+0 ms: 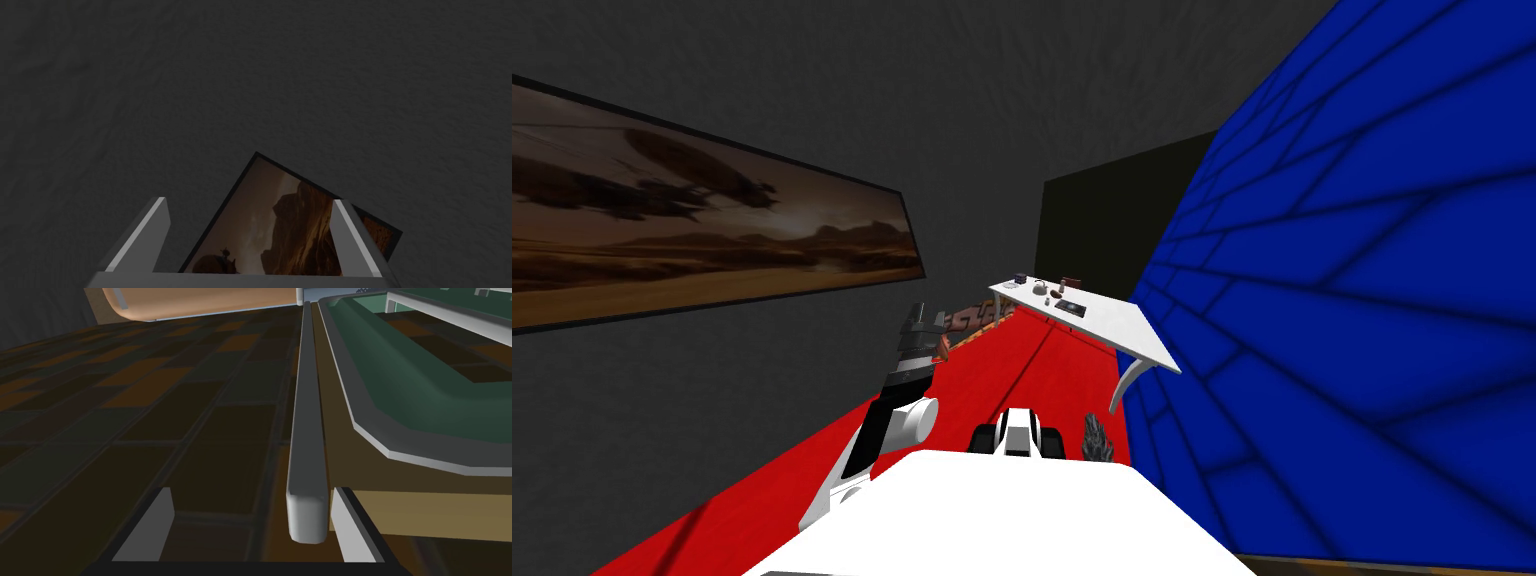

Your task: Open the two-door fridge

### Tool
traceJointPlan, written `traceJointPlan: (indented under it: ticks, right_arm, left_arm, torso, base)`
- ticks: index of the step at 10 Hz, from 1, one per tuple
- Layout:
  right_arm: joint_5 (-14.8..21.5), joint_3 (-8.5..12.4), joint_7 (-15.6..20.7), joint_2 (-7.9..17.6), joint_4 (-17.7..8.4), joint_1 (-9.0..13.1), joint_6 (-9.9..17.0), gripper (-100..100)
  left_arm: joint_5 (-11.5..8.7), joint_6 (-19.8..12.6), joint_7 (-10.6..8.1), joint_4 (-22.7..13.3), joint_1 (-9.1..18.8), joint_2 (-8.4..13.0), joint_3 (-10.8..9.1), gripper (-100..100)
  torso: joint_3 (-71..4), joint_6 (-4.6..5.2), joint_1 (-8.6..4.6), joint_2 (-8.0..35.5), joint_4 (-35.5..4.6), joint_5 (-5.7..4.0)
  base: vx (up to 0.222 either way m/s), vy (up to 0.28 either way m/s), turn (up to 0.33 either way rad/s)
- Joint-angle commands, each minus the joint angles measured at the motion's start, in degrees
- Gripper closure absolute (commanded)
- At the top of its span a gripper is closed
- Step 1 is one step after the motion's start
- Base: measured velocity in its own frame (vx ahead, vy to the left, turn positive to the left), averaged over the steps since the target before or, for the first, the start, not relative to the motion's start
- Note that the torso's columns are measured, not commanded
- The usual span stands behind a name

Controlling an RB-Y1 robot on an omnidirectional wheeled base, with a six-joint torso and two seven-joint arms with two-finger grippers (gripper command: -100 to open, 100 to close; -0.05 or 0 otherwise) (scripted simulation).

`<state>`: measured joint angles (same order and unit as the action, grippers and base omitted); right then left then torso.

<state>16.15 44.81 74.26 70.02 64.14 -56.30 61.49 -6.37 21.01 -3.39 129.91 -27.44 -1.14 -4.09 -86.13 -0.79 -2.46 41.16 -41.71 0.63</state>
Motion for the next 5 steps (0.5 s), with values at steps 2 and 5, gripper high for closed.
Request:
traceJointPlan:
  ticks: [2,5]
  right_arm:
    - [-1.5,1.9,2.0,1.2,1.0,-0.7,1.0,-100]
    - [-3.5,4.8,4.9,3.5,2.6,-1.9,2.8,-100]
  left_arm:
    - [0.0,0.0,0.00,0.0,0.0,0.0,0.00,0]
    - [0.0,0.0,0.00,0.0,0.0,0.0,0.00,0]
  torso:
    - [0.8,0.20,1.13,0.4,-0.2,-0.63]
    - [0.9,0.27,1.74,0.6,-0.4,-0.29]
  base:
    - [-0.043,0.067,-0.093]
    - [-0.027,0.015,-0.031]
